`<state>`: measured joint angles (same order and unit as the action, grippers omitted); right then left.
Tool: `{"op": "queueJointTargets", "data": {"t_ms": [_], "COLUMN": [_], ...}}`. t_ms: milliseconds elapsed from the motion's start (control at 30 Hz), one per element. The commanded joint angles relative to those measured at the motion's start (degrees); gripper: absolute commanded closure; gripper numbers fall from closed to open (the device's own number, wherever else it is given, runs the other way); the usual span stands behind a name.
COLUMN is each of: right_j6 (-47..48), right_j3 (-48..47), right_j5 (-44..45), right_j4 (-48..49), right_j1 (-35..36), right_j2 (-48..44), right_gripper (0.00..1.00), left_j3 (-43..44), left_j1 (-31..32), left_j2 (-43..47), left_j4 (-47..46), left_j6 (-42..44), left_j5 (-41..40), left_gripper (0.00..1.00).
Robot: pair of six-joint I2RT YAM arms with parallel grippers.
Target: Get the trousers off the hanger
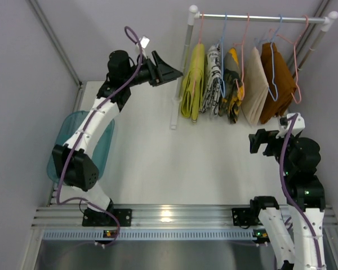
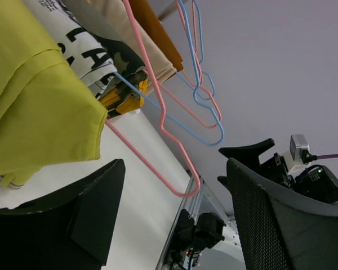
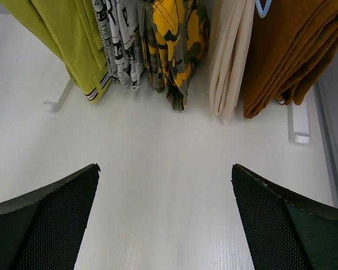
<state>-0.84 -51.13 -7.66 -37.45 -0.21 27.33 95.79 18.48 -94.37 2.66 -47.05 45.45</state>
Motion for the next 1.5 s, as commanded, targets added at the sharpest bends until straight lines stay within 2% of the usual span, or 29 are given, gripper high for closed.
{"op": "queueJointTargets", "data": {"t_ms": [0, 233, 400, 733, 767, 1033, 1167, 1367, 1467], "right_j6": [-1.18, -1.53, -1.53, -1.71, -1.62, -1.71, -1.71, -1.79, -2.06], "right_j3": [-2.57, -3.27, -3.27, -2.57, -2.48, -1.95, -2.04, -2.21, -2.13], "right_j5": [-0.60, -1.21, -1.22, -1.30, -1.30, -1.39, -1.39, -1.83, -2.18], "right_j4": [3.35, 3.53, 3.26, 3.26, 3.35, 3.44, 3.44, 3.79, 3.96], "right_j1": [-1.18, -1.37, -1.73, -2.08, -2.08, -2.25, -2.25, -2.25, -2.25], "right_j2": [1.41, 2.73, 2.64, 2.46, 2.55, 2.38, 2.37, 2.55, 2.55], "right_gripper": [0.01, 0.01, 0.00, 0.01, 0.01, 0.01, 0.01, 0.00, 0.00], "left_j3": [4.49, 11.52, 19.94, 23.39, 23.48, 25.59, 26.90, 30.59, 32.09], "left_j1": [2.26, 6.57, 7.18, 8.42, 8.50, 8.50, 8.41, 8.59, 8.59], "left_j2": [-3.53, -13.19, -21.28, -27.10, -27.27, -28.59, -27.98, -26.75, -26.75], "left_j4": [-15.98, -20.05, -20.85, -24.80, -25.07, -27.61, -27.88, -25.17, -25.41], "left_j6": [-9.99, -12.19, -15.70, -20.01, -20.27, -23.79, -24.32, -19.67, -18.08], "left_j5": [0.00, -7.38, -7.75, -8.01, -7.92, -7.48, -7.57, -7.48, -7.57], "left_gripper": [0.23, 0.32, 0.34, 0.39, 0.44, 0.56, 0.67, 0.99, 1.00]}}
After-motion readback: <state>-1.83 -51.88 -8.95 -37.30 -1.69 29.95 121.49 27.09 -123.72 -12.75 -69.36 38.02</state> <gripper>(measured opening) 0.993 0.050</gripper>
